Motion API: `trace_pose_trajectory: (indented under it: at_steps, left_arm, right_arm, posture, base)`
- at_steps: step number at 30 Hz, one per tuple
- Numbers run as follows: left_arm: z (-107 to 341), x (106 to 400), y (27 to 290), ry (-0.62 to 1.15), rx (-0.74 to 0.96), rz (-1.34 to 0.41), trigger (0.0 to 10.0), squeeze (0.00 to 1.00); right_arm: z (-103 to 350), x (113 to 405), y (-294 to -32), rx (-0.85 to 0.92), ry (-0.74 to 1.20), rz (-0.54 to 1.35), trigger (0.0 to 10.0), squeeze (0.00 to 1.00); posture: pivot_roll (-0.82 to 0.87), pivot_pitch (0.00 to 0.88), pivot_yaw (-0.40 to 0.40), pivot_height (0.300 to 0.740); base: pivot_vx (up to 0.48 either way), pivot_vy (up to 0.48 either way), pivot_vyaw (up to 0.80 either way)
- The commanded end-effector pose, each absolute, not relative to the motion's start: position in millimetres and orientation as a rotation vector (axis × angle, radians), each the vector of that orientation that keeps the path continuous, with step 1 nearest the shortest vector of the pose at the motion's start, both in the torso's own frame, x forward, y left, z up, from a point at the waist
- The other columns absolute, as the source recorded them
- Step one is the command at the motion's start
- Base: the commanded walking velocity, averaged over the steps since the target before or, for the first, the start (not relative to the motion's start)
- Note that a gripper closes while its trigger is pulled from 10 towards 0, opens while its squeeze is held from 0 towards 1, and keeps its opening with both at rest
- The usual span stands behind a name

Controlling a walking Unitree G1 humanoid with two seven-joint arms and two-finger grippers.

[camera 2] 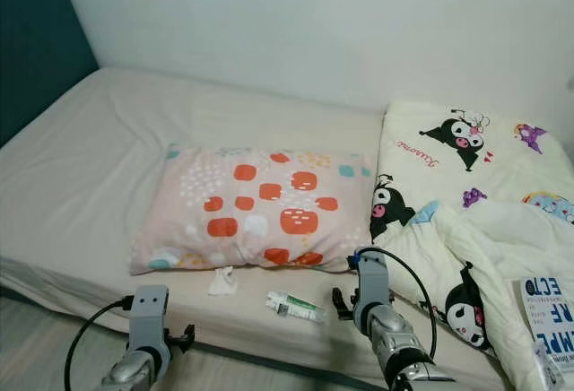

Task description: Clean up the room

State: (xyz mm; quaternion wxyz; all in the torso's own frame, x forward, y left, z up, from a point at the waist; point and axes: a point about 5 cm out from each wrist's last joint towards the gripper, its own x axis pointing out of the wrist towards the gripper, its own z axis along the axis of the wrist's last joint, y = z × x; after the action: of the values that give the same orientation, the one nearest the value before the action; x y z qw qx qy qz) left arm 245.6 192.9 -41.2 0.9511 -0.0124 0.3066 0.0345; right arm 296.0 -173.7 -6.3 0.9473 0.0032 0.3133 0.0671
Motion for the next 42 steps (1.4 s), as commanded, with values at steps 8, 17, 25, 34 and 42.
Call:
trace_pose_trajectory:
  at_steps: [8,17,25,34,42]
  left_arm:
    - [-19.7,271.5,176.5,0.485,-0.005,-0.002,10.0,0.00]
    - [10.2,301.1,162.7,0.338,0.034,-0.057,10.0,0.00]
    - [29.2,317.5,151.8,0.256,0.090,-0.074,10.0,0.00]
    - [54.7,334.9,131.1,0.139,0.096,-0.149,10.0,0.00]
    - [68.8,342.8,104.3,0.091,0.124,-0.263,10.0,0.00]
  right_arm:
    - [-0.4,302.7,-165.4,-0.050,0.622,0.191,10.0,0.00]
    - [4.7,307.3,-162.3,-0.026,0.593,0.203,10.0,0.00]
    - [5.3,307.3,-158.7,-0.020,0.582,0.227,10.0,0.00]
    - [6.5,307.7,-151.0,-0.009,0.560,0.263,10.0,0.00]
    - [12.9,309.0,-146.2,0.000,0.486,0.303,10.0,0.00]
  posture:
    - [-0.10,0.099,-0.059,0.651]
    - [-0.11,0.106,-0.052,0.616]
    - [-0.12,0.115,-0.045,0.596]
    - [-0.14,0.135,-0.040,0.571]
    - [-0.21,0.197,-0.035,0.541]
  base:
    - [0.000,0.000,0.00]
    - [0.000,0.000,0.00]
    - [0.000,0.000,0.00]
    - [0.000,0.000,0.00]
    - [0.000,0.000,0.00]
